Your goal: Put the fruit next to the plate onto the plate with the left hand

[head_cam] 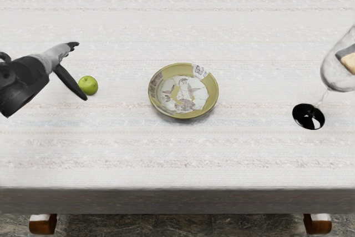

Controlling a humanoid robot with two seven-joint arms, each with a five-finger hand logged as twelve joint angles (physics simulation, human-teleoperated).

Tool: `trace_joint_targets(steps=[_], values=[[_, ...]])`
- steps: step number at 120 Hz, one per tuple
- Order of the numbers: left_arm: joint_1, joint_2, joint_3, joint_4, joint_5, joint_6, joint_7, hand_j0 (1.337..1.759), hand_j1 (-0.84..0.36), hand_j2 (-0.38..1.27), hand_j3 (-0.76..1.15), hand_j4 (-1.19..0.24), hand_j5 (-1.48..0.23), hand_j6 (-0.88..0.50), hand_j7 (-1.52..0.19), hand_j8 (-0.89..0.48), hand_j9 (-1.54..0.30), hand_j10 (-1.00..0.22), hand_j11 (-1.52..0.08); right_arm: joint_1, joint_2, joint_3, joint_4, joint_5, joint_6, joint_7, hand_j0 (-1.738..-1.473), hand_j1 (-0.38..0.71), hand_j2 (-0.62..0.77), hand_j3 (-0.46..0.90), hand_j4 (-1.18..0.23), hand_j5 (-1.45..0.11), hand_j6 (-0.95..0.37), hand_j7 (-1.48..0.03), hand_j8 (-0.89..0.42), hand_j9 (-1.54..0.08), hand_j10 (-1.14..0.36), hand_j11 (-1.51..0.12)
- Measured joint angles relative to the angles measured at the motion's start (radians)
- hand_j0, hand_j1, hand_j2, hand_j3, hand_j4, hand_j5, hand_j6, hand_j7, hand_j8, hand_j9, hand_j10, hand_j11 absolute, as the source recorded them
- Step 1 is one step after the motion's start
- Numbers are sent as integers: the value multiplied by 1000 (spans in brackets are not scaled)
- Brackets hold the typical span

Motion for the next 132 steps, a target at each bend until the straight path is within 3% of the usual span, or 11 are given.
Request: trace_joint_targets(steps=[30, 54, 132], values=[[-11, -186, 158, 131, 9, 164, 1, 1658, 218, 24, 0, -112, -143, -113, -143, -113, -143, -112, -143, 0, 0, 0, 0, 0, 0, 0, -1658, -349, 0, 0, 0, 0, 0, 0, 0, 0, 0, 0], [-11, -255, 219, 222, 11, 213, 3, 1658, 135, 38, 0, -181, -234, -182, -234, -182, -234, -181, -233, 0, 0, 0, 0, 0, 0, 0, -1658, -349, 0, 0, 0, 0, 0, 0, 0, 0, 0, 0], [17, -309, 254, 274, 10, 221, 8, 1658, -204, 123, 0, -470, -613, -471, -613, -471, -613, -470, -613, 0, 0, 0, 0, 0, 0, 0, -1658, -349, 0, 0, 0, 0, 0, 0, 0, 0, 0, 0]])
